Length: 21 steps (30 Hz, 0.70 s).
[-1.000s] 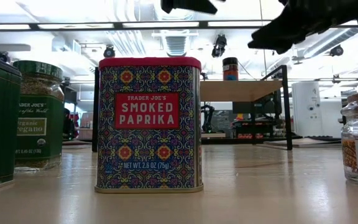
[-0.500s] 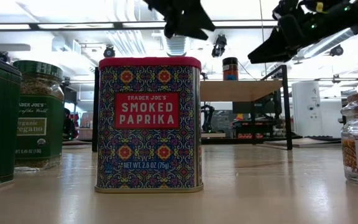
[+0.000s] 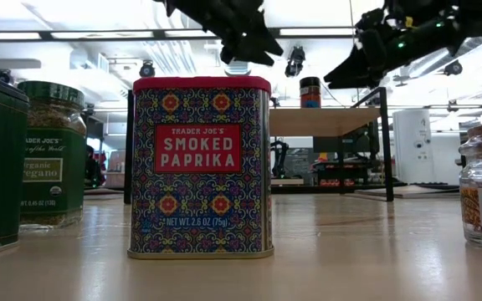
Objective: Shelf spices
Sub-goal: Remove the black seasoning bottle from the shelf
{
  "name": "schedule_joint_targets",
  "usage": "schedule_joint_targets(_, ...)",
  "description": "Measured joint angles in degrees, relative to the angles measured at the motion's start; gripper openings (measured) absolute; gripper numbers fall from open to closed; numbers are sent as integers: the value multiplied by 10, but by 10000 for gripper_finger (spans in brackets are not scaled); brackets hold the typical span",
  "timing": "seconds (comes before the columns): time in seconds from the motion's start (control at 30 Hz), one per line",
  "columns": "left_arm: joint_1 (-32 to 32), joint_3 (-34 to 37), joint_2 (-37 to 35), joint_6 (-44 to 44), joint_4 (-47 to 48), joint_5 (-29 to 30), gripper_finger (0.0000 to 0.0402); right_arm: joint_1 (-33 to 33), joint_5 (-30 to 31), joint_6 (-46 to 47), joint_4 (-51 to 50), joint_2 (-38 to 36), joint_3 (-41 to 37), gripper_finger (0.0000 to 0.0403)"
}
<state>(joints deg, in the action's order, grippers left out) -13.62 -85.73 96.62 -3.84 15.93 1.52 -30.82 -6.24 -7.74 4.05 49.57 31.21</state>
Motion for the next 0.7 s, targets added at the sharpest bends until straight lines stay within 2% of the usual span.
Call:
schedule_joint_targets(0.2,-30,2,1,-8,4,-9,236,-22,3,-9,-5,37,35,294)
schedule_joint_targets(0.53,-70,36,1,-24,-11,-28,241,-47,-3,-20,-5,74,41,296)
schedule_joint_targets(0.7,-81,36,1,-25,-28,-42,242,-65,-28,-14,25,98,41,299)
